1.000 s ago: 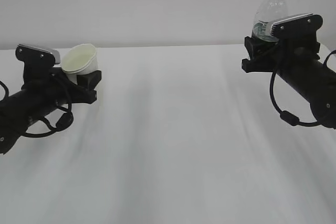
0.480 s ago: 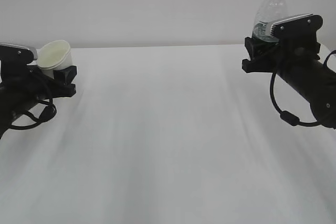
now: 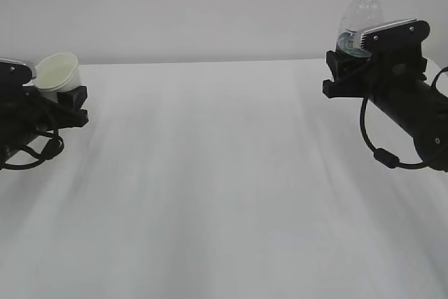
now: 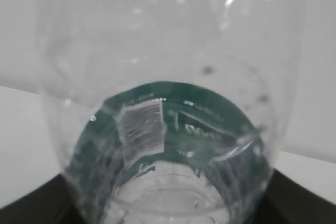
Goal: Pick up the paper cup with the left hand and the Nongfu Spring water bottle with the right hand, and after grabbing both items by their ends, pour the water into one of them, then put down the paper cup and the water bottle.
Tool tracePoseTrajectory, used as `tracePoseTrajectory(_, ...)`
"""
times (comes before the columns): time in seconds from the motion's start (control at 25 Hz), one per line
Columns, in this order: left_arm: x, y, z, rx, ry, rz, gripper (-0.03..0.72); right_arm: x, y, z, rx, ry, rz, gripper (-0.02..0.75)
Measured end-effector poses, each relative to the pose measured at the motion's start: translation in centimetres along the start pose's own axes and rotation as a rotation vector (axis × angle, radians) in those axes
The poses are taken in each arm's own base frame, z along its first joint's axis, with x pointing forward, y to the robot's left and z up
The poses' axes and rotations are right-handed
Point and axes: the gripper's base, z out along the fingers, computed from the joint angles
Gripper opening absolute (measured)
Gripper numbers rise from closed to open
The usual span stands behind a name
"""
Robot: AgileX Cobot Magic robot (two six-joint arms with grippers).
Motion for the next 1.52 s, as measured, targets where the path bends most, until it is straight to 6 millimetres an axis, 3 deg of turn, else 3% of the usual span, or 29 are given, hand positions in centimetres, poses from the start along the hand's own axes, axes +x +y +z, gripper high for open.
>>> tracePoseTrajectory(0.36, 0.2, 0.3, 0.0, -0.016, 0.004, -0.006, 0.429, 0.2, 0.0, 0.0, -0.004, 0.022, -0.004, 0.457)
tracePoseTrajectory(0.96, 4.1, 0.3, 0.4, -0.027, 0.069, -0.022, 0.426, 0.3, 0.1, 0.0, -0.006, 0.038, -0.004, 0.457)
tracePoseTrajectory(1.52, 4.9, 0.4, 0.4, -0.033, 0.088, -0.026, 0.426, 0.4, 0.1, 0.0, -0.007, 0.042, -0.004, 0.457)
